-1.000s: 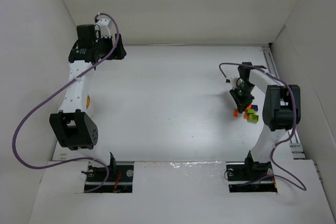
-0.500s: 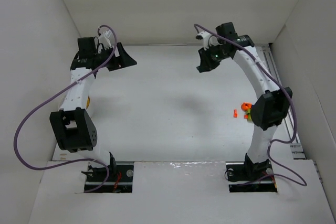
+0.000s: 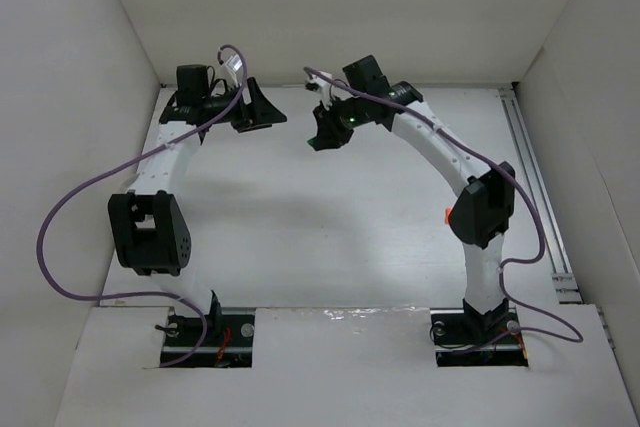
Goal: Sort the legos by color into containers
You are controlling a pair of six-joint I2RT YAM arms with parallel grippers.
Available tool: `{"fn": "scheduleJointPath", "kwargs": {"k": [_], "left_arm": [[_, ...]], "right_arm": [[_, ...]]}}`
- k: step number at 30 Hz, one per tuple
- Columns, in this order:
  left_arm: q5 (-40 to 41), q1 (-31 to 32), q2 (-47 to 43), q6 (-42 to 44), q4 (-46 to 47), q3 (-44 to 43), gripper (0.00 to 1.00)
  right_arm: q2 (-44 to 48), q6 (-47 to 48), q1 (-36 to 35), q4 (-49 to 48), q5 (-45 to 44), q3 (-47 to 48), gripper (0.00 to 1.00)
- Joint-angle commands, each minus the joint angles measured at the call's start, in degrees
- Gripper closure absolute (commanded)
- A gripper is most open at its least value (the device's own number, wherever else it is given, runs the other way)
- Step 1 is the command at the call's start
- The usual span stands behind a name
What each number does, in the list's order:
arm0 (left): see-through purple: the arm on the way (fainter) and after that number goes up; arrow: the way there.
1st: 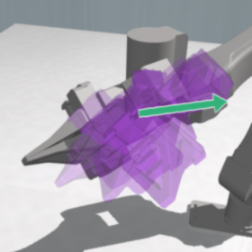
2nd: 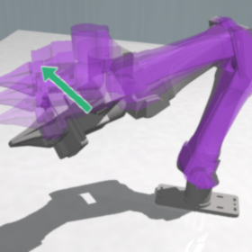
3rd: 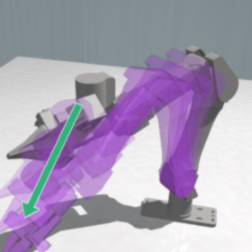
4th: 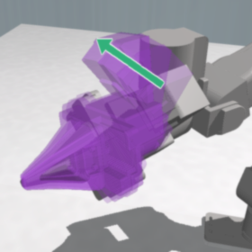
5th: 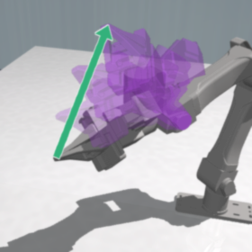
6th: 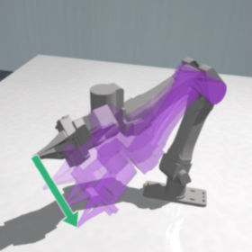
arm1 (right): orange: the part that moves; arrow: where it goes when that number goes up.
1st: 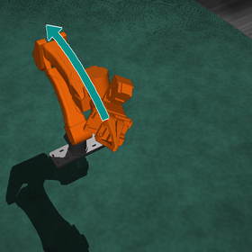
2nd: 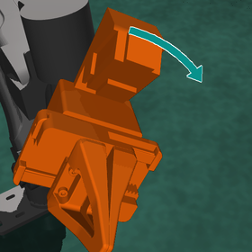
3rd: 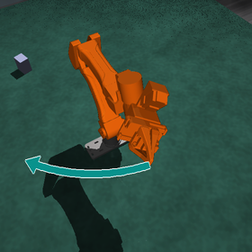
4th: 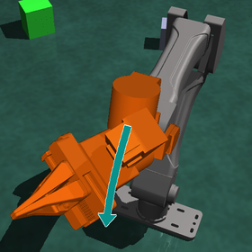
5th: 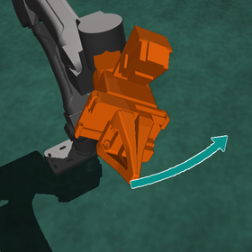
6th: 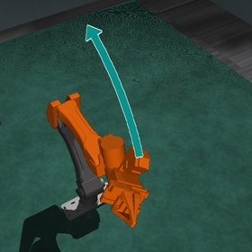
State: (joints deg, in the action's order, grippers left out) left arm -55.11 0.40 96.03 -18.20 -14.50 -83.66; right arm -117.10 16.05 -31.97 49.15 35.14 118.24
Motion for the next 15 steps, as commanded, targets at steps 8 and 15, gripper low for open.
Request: {"fn": "scheduleJointPath", "kwargs": {"k": [8, 15], "left_arm": [[-3.77, 2.23, 2.05, -0.35, 0.97, -2.74, 0.36], [-5.44, 2.76, 2.06, 1.49, -0.17, -2.74, 0.45]], "right_arm": [[-0.32, -3.30, -6.35, -15.57, -7.62, 2.35, 1.00], [-1.38, -3.84, -8.11, -16.98, -12.11, 2.87, 1.00]]}}
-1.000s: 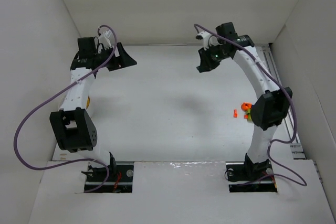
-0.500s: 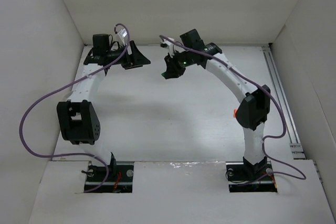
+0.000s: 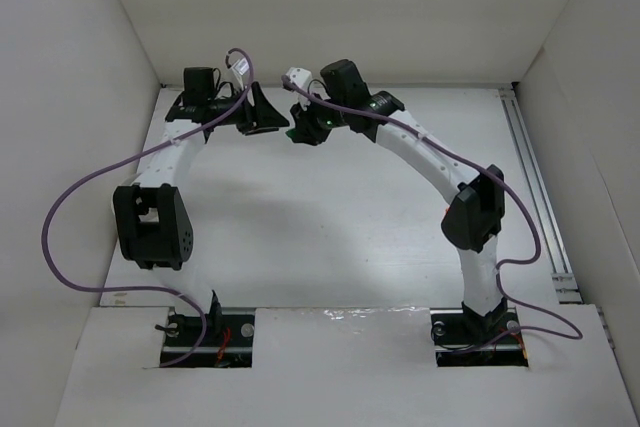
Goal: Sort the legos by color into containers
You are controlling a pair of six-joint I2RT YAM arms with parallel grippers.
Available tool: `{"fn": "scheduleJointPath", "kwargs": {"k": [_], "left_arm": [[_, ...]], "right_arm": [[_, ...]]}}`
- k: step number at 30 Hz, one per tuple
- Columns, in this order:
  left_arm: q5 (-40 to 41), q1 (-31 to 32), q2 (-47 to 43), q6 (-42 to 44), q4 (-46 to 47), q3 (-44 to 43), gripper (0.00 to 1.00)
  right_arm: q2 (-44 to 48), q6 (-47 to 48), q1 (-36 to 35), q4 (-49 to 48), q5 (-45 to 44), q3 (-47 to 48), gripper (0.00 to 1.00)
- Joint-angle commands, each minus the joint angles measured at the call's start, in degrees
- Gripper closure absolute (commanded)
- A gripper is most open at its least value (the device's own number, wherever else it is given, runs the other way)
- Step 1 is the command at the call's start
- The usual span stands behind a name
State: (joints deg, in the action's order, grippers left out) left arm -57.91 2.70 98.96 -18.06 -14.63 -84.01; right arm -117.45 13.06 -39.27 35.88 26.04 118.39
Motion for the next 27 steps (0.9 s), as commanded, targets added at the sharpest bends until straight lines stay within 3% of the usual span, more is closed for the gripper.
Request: {"fn": "scheduleJointPath", "kwargs": {"k": [1, 27], "left_arm": [[-2.65, 0.46, -0.87, 1.37, -0.04, -2.39, 0.46], [-3.26, 2.22, 2.38, 4.18, -3.30, -5.20, 0.51]], "right_arm": [[-1.03, -0.84, -0.81, -3.71, -3.80, 2.73, 1.00], [-2.70, -1.90, -0.81, -5.29, -6.53, 4.31, 1.00]]}}
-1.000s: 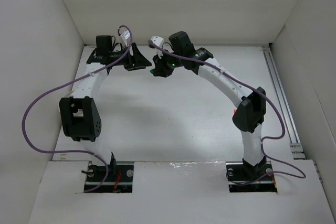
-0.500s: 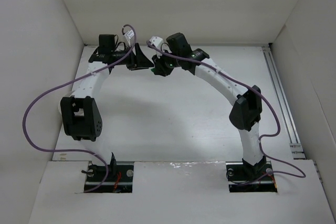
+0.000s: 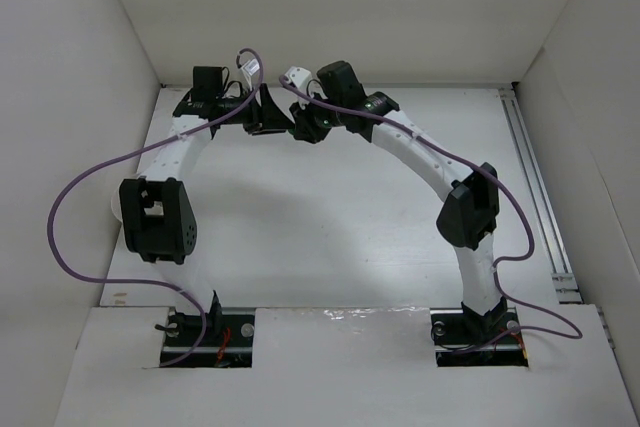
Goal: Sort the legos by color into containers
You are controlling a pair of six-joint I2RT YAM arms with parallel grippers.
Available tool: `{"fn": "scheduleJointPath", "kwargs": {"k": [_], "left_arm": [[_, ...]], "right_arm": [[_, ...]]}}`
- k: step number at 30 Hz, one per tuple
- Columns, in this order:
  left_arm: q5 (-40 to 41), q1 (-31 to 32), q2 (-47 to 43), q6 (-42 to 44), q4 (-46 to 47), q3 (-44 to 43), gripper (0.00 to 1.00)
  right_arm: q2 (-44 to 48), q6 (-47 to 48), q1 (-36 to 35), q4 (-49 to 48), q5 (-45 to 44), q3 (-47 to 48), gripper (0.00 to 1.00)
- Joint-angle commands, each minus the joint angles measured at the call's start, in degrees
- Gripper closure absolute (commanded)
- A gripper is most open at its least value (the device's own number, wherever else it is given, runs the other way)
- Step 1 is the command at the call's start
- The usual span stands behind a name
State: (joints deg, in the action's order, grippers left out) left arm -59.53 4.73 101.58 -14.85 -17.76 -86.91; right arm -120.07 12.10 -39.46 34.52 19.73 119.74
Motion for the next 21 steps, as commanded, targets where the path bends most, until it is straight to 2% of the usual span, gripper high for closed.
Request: {"fn": "scheduleJointPath", "kwargs": {"k": [1, 7, 8, 15, 17, 21], "left_arm": [[-1.64, 0.19, -0.24, 0.97, -0.17, -2.29, 0.51], [-1.64, 0.19, -0.24, 0.97, -0.17, -2.29, 0.60], [-1.64, 0.19, 0.28, 0.97, -0.17, -2.29, 0.65], [-2.70, 0.19, 0.29, 0.97, -0.17, -2.82, 0.82], [-2.70, 0.19, 0.29, 0.97, -0.17, -2.82, 0.90], [-0.94, 0.19, -0.32, 2.02, -0.70, -2.82, 0.95]], "right_arm": [[-0.08, -0.94, -0.62, -3.94, -0.21, 3.47, 1.00], [-0.08, -0.94, -0.62, -4.46, -0.21, 3.48, 1.00], [-0.08, -0.94, -0.62, -4.46, -0.21, 4.00, 1.00], [-0.08, -0.94, -0.62, -4.99, 0.31, 4.01, 1.00], [-0.08, -0.94, -0.62, -5.61, 0.84, 4.01, 0.99], [0.45, -1.99, -0.62, -6.74, -0.03, 2.87, 0.95]]}}
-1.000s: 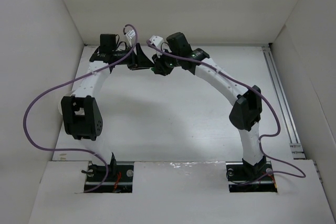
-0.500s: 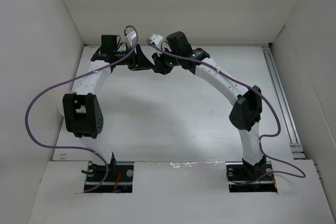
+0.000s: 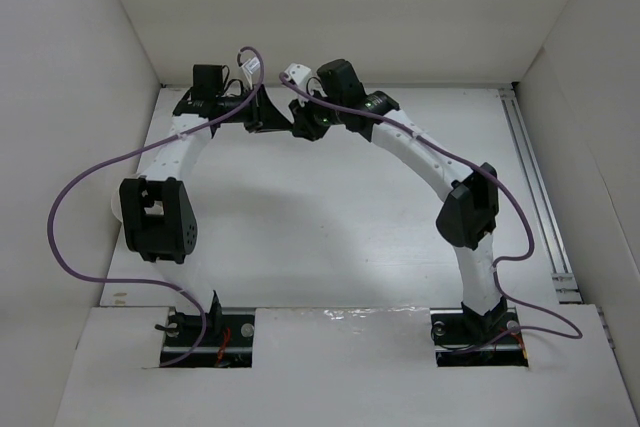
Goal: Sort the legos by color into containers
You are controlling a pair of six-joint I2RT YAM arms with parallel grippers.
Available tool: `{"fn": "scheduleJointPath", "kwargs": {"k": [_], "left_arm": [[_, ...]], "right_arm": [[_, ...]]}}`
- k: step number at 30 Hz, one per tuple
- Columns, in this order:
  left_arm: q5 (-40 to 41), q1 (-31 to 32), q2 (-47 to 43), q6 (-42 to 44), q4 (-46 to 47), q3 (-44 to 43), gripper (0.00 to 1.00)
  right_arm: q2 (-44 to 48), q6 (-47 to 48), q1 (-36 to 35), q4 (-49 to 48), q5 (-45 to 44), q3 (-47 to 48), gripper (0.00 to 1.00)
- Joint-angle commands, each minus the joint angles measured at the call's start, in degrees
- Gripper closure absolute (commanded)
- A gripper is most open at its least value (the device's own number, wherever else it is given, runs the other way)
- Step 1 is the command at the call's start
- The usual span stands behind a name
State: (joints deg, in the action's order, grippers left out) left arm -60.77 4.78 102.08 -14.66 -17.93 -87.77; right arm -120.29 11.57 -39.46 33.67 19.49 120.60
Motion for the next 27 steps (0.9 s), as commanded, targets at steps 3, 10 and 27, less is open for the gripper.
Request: {"fn": "scheduleJointPath", "kwargs": {"k": [3, 10, 27], "left_arm": [[2.32, 0.15, -2.23, 1.82, -0.52, -1.97, 0.98], [8.91, -2.84, -5.23, 1.30, 1.41, -1.44, 0.98], [31.86, -29.37, -16.48, 20.71, -28.28, -4.59, 0.99]], "right_arm": [[1.19, -2.08, -0.62, -7.03, -1.37, 1.40, 0.69], [9.19, -2.08, 1.84, -12.05, -0.16, -13.26, 0.29], [10.87, -6.83, 12.74, -8.45, 2.75, -22.16, 0.25]]}}
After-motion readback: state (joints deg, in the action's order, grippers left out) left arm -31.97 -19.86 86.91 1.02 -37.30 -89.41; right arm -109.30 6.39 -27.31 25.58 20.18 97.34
